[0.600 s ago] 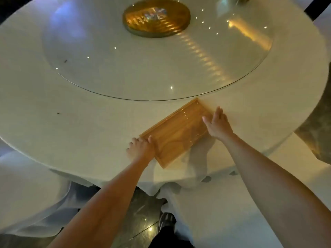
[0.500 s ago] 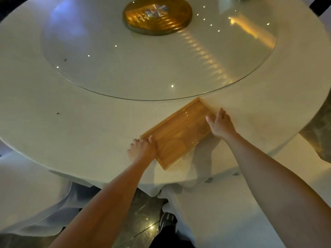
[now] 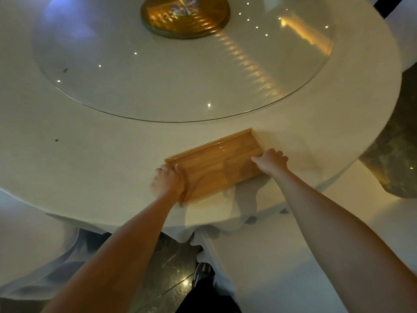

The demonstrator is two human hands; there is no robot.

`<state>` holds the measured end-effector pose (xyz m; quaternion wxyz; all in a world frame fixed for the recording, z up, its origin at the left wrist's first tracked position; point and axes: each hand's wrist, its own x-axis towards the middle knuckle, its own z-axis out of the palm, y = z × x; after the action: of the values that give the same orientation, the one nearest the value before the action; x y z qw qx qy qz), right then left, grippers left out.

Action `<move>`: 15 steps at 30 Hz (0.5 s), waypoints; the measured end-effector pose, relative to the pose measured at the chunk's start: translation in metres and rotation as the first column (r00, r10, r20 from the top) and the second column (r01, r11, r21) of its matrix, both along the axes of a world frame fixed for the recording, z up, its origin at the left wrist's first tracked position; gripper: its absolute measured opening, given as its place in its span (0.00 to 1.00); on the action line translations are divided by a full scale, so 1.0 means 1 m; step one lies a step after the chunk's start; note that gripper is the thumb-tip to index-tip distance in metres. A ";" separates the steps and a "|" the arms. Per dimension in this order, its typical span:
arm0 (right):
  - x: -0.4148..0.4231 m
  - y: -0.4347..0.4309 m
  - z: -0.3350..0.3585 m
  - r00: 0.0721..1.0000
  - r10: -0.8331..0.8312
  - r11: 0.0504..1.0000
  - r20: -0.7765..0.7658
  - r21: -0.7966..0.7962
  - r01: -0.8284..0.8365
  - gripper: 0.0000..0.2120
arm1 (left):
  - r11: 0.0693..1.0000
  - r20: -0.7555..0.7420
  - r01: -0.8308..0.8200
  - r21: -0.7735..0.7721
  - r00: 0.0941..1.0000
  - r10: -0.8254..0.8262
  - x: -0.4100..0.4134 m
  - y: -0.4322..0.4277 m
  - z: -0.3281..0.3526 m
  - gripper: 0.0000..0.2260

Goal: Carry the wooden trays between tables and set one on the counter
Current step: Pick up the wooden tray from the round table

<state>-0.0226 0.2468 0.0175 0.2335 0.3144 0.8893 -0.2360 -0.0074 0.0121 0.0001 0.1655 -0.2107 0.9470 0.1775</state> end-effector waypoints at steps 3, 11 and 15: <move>0.016 0.005 0.005 1.000 -0.010 1.000 0.014 -0.002 0.010 0.30 | 0.999 -0.036 -0.022 0.033 0.999 0.023 0.008 0.004 0.005 0.20; 0.070 0.007 0.025 0.997 -0.040 0.994 -0.059 -0.100 0.034 0.30 | 0.996 -0.175 -0.005 0.085 0.984 0.020 0.043 -0.006 0.034 0.19; 0.093 -0.004 0.053 0.978 -0.030 0.974 -0.204 -0.224 -0.017 0.32 | 0.995 -0.273 -0.023 0.093 0.961 0.047 0.074 -0.030 0.068 0.18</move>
<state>0.0707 0.2427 0.0709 0.1734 0.2627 0.8753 -0.3671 0.0671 -0.0178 0.0680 0.0384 -0.1932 0.9481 0.2497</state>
